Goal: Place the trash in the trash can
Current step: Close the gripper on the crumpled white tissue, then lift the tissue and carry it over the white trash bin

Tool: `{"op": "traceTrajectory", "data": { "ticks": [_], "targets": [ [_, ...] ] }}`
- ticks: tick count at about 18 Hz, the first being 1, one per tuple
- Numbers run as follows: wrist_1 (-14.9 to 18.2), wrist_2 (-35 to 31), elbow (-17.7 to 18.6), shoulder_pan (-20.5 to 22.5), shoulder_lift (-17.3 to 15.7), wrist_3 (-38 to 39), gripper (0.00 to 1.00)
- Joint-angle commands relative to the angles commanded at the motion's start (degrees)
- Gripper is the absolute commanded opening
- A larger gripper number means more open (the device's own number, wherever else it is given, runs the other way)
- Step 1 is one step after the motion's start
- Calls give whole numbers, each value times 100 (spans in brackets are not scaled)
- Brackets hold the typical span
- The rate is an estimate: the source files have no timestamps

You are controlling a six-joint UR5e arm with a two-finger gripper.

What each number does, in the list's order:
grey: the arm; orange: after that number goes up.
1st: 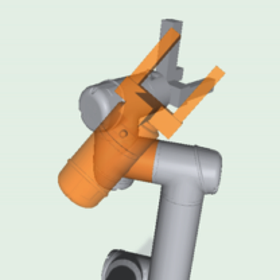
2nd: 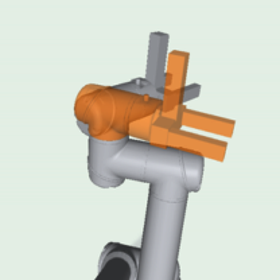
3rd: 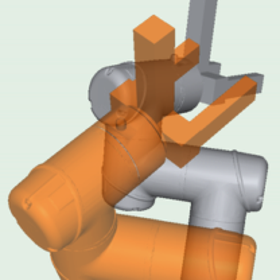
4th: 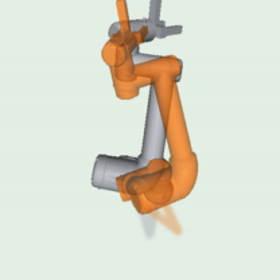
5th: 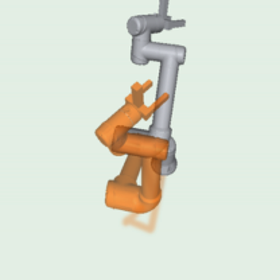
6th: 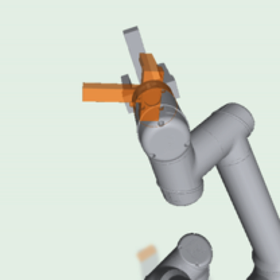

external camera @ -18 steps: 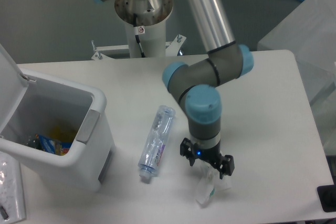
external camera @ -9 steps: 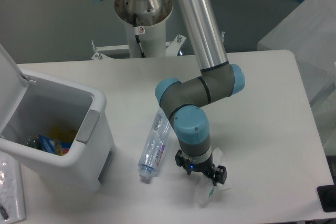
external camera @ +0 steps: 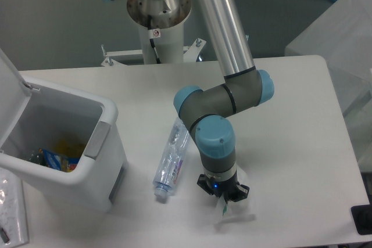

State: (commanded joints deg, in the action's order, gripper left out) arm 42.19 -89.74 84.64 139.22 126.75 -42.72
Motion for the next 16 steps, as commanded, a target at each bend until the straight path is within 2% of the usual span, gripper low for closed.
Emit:
{"op": "traceTrajectory", "data": {
  "ticks": [4,7,10,13,16],
  "targets": [
    [0,561,-79,27,-308,281,0],
    [9,1351,-254,105,-501,685,0],
    [9,2169,-281,141,-756,914,0],
    [9,2513,-281,132,-940,1125,0],
    [9,3022,-281,141,-1292,1406,0]
  ]
}}
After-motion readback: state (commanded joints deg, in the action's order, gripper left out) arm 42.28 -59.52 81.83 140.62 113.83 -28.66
